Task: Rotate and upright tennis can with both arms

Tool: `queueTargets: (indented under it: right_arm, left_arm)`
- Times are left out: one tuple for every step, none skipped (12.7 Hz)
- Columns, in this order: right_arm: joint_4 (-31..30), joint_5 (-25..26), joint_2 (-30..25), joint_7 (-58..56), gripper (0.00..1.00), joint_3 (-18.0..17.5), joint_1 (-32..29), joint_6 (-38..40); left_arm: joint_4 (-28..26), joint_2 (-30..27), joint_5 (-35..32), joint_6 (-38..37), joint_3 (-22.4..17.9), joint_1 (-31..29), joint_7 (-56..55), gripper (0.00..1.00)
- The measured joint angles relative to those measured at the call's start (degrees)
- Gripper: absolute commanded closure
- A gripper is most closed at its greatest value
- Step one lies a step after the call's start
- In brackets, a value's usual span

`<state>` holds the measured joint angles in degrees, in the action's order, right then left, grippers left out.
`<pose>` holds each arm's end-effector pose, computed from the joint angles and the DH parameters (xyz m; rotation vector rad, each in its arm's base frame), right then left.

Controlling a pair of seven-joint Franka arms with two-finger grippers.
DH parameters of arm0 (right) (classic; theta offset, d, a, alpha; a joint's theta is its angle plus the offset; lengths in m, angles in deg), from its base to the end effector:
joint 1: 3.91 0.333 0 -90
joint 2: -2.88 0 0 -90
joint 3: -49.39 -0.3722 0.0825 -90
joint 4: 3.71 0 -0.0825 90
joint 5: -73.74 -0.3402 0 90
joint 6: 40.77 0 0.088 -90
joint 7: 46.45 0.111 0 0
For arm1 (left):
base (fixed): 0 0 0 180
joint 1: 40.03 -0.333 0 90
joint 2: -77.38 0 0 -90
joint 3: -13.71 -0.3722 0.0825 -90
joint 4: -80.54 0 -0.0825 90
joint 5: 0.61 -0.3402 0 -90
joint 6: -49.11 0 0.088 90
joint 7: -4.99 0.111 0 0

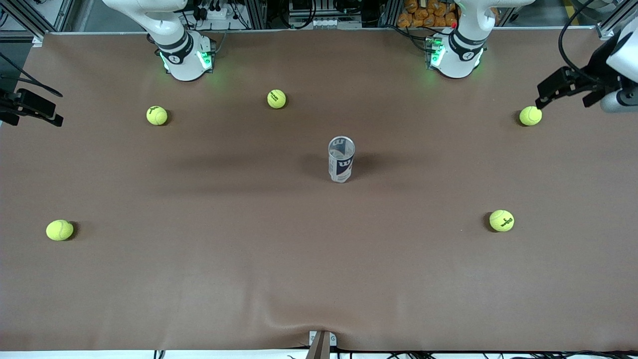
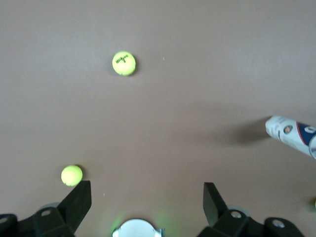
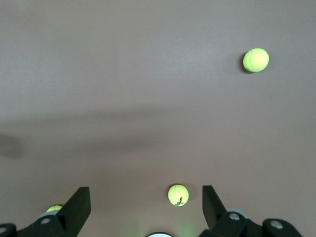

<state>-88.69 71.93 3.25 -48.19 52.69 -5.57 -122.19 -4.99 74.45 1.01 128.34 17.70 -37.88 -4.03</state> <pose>0.4960 -0.0390 0.6978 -3.1038 0.0816 0.1035 0.4682 -0.0553 0.7186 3.1229 0.0718 -0.0963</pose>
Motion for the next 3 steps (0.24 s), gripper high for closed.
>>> queueTargets:
  right_arm:
    - [0.0,0.0,0.0,0.0,0.0,0.0,0.0,0.0]
    - [0.0,0.0,0.0,0.0,0.0,0.0,0.0,0.0]
    - [0.0,0.0,0.0,0.0,0.0,0.0,0.0,0.0]
  left_arm:
    - [-0.1,0.1,0.0,-0.4,-0.4,0.0,0.0,0.0]
    - [-0.2,0.2,0.0,-0.4,-0.8,0.0,0.0,0.0]
    - [-0.2,0.3,0.0,-0.4,-1.4,-0.1,0.1,0.0]
